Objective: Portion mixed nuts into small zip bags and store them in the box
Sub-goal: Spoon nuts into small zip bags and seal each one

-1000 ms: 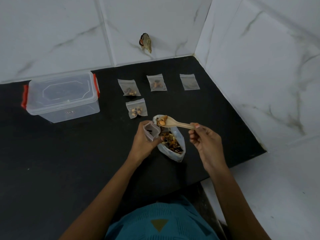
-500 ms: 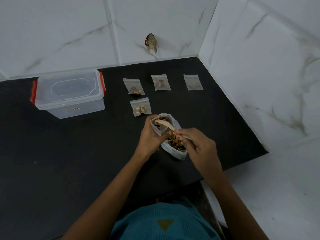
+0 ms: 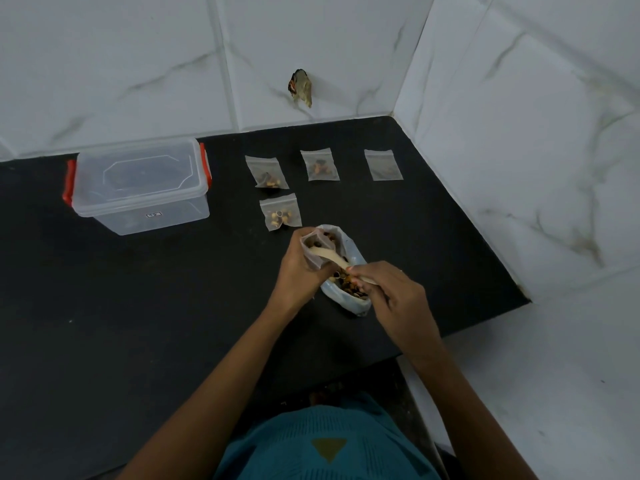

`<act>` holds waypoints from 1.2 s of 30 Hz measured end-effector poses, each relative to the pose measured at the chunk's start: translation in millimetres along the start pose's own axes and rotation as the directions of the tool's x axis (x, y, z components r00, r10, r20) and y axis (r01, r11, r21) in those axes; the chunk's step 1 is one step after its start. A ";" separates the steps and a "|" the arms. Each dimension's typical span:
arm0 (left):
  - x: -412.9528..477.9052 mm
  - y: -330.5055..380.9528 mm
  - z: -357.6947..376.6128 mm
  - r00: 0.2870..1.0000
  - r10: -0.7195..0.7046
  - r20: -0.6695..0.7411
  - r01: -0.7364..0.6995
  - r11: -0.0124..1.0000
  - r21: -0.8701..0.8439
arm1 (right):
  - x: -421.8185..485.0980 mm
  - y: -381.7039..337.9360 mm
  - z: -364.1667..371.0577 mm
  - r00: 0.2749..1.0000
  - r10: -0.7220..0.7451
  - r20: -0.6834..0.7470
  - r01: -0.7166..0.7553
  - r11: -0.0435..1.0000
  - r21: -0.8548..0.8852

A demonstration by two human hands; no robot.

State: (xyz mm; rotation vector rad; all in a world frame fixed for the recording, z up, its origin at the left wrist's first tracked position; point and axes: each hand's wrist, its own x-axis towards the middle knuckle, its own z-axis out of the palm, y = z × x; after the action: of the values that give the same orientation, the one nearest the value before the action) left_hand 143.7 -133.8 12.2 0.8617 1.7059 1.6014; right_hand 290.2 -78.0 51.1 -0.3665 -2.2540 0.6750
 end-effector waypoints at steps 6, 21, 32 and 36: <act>-3.6 2.8 -1.5 1.000 -0.015 0.023 0.015 1.000 -0.004 | -1.3 -5.9 -1.4 0.994 0.107 -0.037 -0.102 0.989 0.109; -3.4 7.6 0.8 0.995 0.017 0.099 -0.020 0.999 0.030 | 26.1 -9.2 -11.7 0.792 0.608 -0.054 -0.590 0.785 0.192; 1.7 5.6 -2.2 0.998 -0.027 0.053 0.027 1.000 -0.009 | 12.2 -3.5 -6.2 0.998 -0.045 0.032 0.047 0.996 -0.073; 3.0 10.1 -3.6 1.000 0.000 0.028 0.001 1.000 -0.027 | -10.3 3.2 5.1 0.994 -0.104 0.032 0.108 0.981 -0.162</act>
State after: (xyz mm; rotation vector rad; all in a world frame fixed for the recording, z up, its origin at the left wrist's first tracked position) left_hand 139.4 -133.0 22.4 0.8665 1.6614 1.6006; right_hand 293.7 -81.8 40.3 -0.3161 -2.3400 0.4418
